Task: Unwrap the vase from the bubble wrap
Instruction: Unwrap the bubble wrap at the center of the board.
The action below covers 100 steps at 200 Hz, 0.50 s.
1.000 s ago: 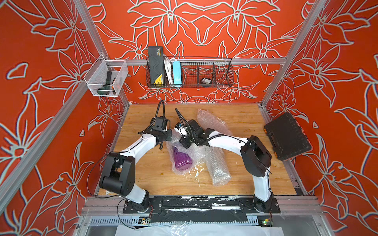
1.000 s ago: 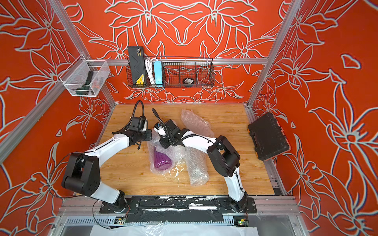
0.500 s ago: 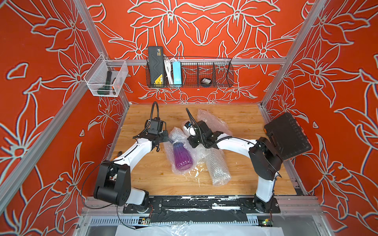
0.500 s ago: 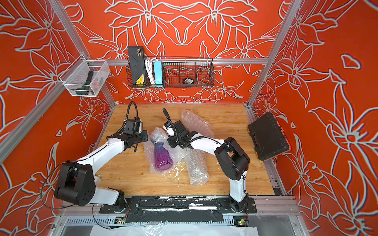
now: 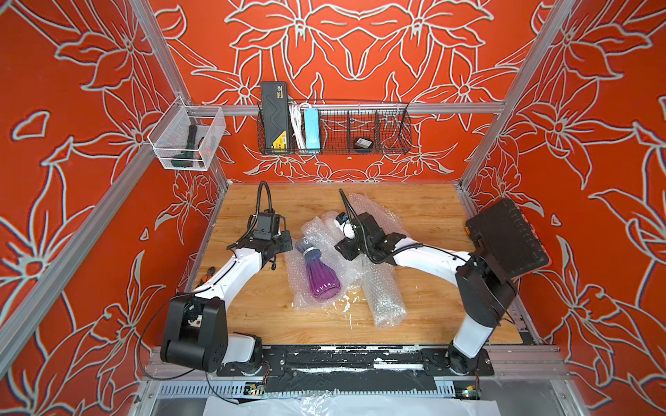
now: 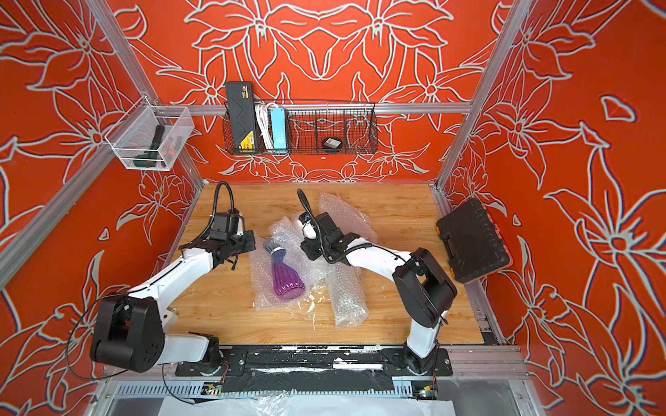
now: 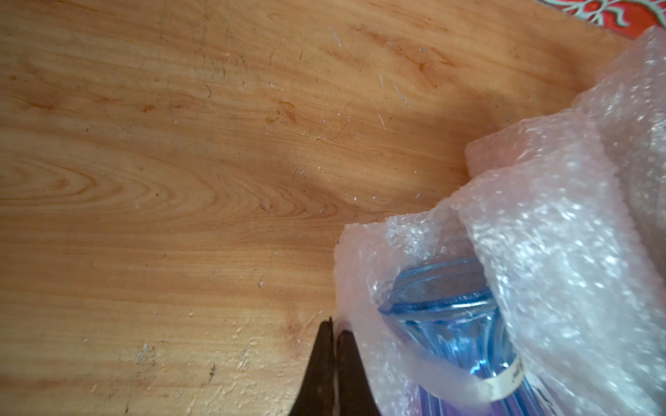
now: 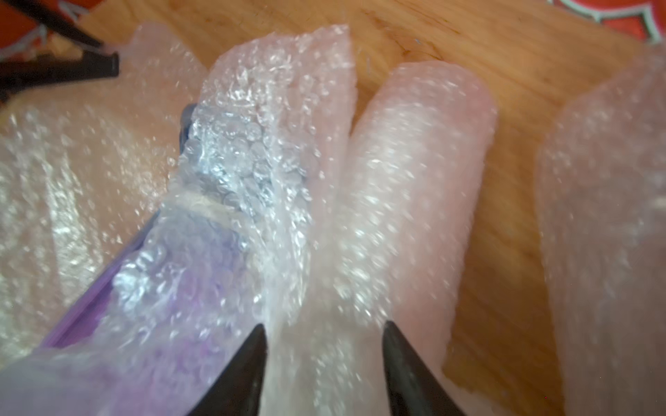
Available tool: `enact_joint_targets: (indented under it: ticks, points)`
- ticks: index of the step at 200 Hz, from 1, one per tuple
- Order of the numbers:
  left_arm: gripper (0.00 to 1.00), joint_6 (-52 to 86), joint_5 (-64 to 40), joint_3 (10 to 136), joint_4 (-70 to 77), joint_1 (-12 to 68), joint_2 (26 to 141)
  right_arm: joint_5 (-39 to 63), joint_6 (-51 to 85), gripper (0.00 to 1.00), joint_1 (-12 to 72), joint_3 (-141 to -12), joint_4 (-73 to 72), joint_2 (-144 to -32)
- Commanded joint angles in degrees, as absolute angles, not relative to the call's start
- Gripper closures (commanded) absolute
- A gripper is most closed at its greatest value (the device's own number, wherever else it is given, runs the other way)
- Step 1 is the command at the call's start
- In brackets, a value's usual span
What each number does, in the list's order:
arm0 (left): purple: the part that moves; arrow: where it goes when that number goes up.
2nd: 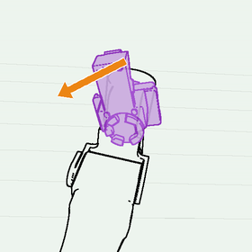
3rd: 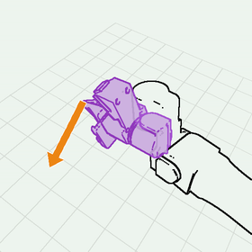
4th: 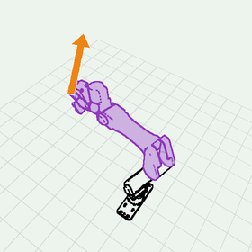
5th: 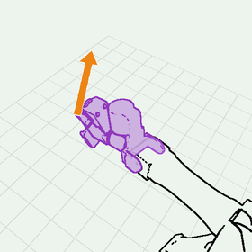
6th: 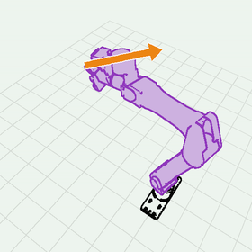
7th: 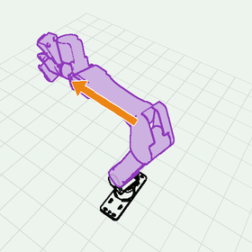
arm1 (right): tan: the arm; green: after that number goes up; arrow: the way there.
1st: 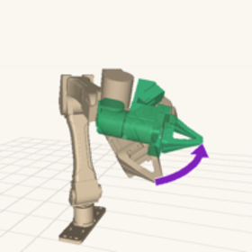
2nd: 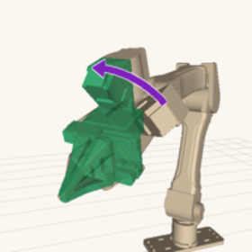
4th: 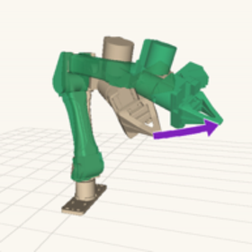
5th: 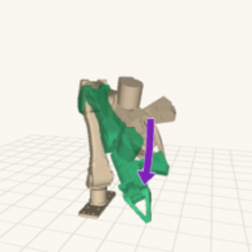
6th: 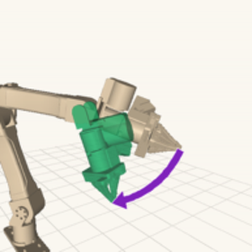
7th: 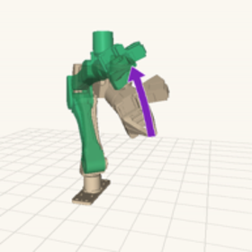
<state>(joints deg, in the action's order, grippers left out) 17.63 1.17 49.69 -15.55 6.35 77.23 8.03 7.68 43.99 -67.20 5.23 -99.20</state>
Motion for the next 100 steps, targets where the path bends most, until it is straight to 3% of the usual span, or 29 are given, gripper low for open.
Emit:
enact_joint_targets:
  ticks: [1,19,65,100]
  points:
    - [1.0,18.23,0.03,50.44,-14.55,5.26,74.38,5.33,6.24,0.26,44.1,-66.87,9.91,-94.26]
    - [1.0,18.24,-1.3,51.35,-14.85,3.82,74.83,2.64,4.93,0.15,46.96,-67.85,13.55,-90.73]
    - [1.0,19.66,-7.73,51.14,-14.02,-1.05,76.03,11.04,8.09,0.16,55.13,-71.1,15.88,-89.06]
    - [1.0,19.25,-6.06,51.93,-15.22,-1.32,72.47,6.98,7.25,0.03,60.03,-73.25,19.11,-94.64]
